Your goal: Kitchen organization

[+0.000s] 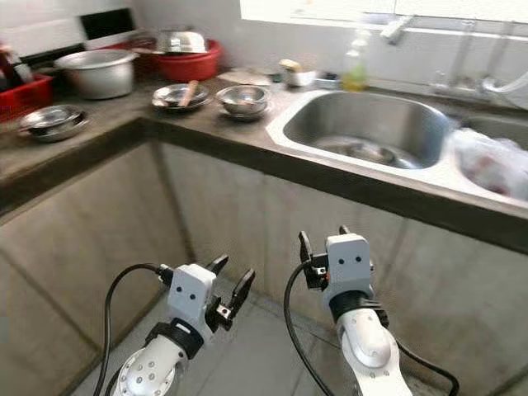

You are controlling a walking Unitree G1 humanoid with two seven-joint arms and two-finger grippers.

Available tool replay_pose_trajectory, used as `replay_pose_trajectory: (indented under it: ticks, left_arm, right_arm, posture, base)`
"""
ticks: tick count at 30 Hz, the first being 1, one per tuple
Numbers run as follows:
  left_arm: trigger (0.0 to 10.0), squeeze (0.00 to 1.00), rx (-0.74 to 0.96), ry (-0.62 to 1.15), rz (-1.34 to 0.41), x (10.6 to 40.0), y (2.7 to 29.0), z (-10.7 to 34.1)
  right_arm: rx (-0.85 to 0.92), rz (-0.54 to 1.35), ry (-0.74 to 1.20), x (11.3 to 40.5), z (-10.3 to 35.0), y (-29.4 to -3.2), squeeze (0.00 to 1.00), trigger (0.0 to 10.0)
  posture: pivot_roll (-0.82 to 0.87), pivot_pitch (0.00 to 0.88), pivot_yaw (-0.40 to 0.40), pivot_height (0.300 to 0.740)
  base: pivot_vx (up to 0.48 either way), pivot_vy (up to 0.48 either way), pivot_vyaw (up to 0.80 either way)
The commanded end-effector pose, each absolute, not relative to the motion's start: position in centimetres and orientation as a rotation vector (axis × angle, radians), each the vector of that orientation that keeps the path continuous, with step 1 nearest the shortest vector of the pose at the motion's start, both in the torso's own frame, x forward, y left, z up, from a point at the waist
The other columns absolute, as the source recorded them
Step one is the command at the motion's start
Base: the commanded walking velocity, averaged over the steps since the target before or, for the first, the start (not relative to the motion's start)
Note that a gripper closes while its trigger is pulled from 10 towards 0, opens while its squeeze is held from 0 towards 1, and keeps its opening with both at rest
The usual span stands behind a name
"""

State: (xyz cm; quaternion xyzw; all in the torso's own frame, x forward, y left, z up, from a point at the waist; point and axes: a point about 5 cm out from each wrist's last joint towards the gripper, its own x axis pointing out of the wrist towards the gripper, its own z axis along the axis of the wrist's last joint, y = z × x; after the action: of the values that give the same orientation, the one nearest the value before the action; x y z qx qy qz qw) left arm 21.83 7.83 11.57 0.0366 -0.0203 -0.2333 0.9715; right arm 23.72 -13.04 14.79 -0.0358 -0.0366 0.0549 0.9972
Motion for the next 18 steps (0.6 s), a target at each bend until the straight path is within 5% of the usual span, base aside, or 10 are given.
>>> replay_pose_trajectory:
  ticks: [1,18]
  left_arm:
    - [10.0,0.0,0.092,-0.04,-0.46,21.9,7.95,11.62]
    - [10.0,0.0,0.094,-0.042,-0.465,22.02,7.76,11.48]
  right_arm:
    - [-0.07,0.12,-0.078,23.92,14.94,-12.76,0.0,10.0]
    - [-0.076,0.124,-0.094,24.39,15.27,-12.82,0.0,10.0]
  posture:
    - [0.03,0.0,-0.012,0.74]
    - [0.02,0.0,-0.014,0.74]
  base:
    - [0.3,0.0,0.8]
    - [0.318,0.0,0.8]
